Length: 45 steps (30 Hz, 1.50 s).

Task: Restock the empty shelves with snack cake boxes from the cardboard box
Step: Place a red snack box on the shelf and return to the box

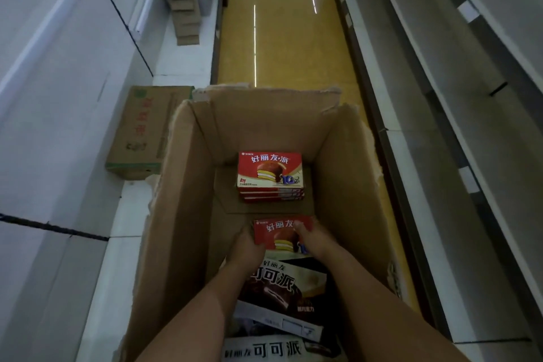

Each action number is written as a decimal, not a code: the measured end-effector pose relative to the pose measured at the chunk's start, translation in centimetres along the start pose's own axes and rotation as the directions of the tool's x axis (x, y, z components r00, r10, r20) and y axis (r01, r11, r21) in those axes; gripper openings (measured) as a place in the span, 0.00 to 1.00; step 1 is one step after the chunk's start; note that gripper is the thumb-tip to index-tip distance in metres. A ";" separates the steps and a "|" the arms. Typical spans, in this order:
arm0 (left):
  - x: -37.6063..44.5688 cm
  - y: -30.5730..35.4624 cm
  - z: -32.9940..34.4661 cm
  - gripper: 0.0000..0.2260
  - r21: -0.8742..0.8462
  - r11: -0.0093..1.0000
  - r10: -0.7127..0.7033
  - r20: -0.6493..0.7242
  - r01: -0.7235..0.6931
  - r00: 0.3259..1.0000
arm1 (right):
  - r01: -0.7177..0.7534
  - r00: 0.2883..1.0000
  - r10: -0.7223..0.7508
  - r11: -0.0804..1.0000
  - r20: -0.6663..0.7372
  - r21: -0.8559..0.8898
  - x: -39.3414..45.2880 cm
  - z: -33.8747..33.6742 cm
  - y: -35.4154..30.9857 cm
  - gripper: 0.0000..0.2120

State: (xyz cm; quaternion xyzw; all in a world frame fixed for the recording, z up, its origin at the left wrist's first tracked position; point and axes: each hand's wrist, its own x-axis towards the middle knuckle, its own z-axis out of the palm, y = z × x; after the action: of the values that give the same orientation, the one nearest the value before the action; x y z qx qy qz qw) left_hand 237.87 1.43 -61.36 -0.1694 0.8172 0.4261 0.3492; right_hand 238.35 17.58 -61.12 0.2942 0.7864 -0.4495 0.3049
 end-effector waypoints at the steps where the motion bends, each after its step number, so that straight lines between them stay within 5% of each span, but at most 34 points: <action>1: 0.9 -0.5 0.4 0.18 -0.032 0.999 -0.003 -0.006 0.003 1.000 | -0.012 1.000 0.012 1.000 -0.004 0.008 0.6 0.2 0.2 0.29; 16: 7.4 -0.7 2.1 0.24 -0.368 0.914 -0.165 0.053 0.173 0.985 | -0.108 0.970 0.134 0.985 -0.204 0.135 6.2 4.1 1.4 0.38; 22: 9.1 2.3 -0.5 0.41 -0.563 0.824 -0.172 -0.135 0.067 0.976 | -0.251 0.944 0.230 0.966 -0.235 -0.065 6.8 3.2 0.1 0.33; 25: 10.6 3.3 -1.4 0.35 -0.672 0.732 -0.247 -0.111 0.110 0.963 | -0.271 0.945 0.232 0.950 -0.232 -0.153 6.8 3.0 -0.3 0.28; 28: 11.2 3.7 -1.4 0.24 -0.655 0.745 -0.262 -0.114 0.126 0.958 | -0.263 0.953 0.225 0.948 -0.203 -0.181 6.8 3.3 -0.2 0.25; 35: 11.1 3.5 -1.6 0.19 -0.656 0.746 -0.280 -0.150 0.116 0.948 | -0.206 0.959 0.255 0.926 -0.120 0.318 6.8 4.0 -1.1 0.24; 40: 9.6 2.1 -1.5 0.20 -0.657 0.733 -0.314 -0.099 0.175 0.944 | -0.246 0.967 0.253 0.950 -0.017 0.191 7.5 5.5 -0.3 0.25; 45: 8.2 0.9 -1.1 0.22 -0.562 0.818 -0.254 -0.163 0.122 0.953 | -0.190 0.982 0.184 0.970 0.048 0.154 5.7 6.4 -1.5 0.11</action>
State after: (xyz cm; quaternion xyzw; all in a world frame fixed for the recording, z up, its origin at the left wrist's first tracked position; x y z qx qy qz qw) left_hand 231.18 1.24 -66.27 -0.3904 0.6756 0.5818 0.2296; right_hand 234.97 12.33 -67.25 0.3825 0.7119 -0.4845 0.3348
